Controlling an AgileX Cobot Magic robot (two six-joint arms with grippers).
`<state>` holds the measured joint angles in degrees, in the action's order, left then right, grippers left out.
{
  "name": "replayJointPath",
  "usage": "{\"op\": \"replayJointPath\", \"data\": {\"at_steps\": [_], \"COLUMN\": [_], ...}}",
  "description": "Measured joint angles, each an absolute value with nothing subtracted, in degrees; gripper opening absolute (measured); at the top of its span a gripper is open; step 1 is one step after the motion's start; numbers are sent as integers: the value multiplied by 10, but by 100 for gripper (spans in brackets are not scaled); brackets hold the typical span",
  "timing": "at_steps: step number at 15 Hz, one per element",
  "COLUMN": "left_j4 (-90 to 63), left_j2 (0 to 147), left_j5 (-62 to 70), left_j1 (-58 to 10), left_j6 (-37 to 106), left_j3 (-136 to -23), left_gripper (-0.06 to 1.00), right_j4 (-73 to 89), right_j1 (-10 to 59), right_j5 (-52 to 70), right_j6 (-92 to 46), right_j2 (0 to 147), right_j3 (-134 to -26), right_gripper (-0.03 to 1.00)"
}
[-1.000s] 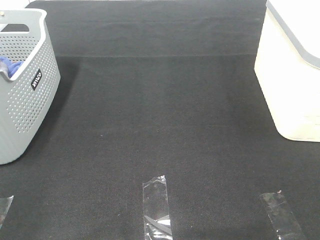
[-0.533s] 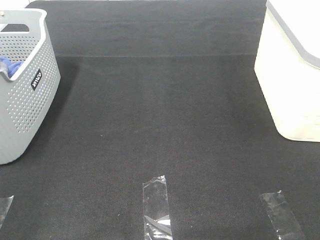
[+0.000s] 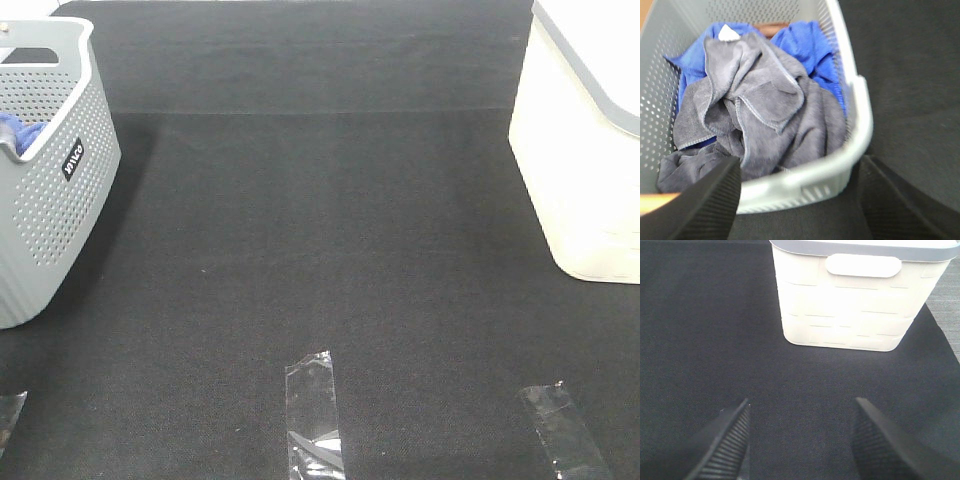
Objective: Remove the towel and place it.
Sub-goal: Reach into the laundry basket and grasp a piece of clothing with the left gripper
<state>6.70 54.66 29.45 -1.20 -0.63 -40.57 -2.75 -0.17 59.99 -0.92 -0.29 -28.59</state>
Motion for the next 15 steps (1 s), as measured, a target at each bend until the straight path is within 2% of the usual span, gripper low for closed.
{"op": "replayJointPath", "data": {"at_steps": [6,15], "left_j4": [93,55], "left_j2": [838,1105], "left_j5": [396,447], "left_j1": [41,111], "left_j6": [-92,-106], "left_j3": [-661,-943], "left_gripper": [64,64], "right_j4": [-28,-28], "right_j1": [-2,-2], "right_j5": [600,600], "right_j6": [-9,-9], "right_j2": [-3,-3], "right_j3": [-286,-286], "right_gripper": [57,57]}}
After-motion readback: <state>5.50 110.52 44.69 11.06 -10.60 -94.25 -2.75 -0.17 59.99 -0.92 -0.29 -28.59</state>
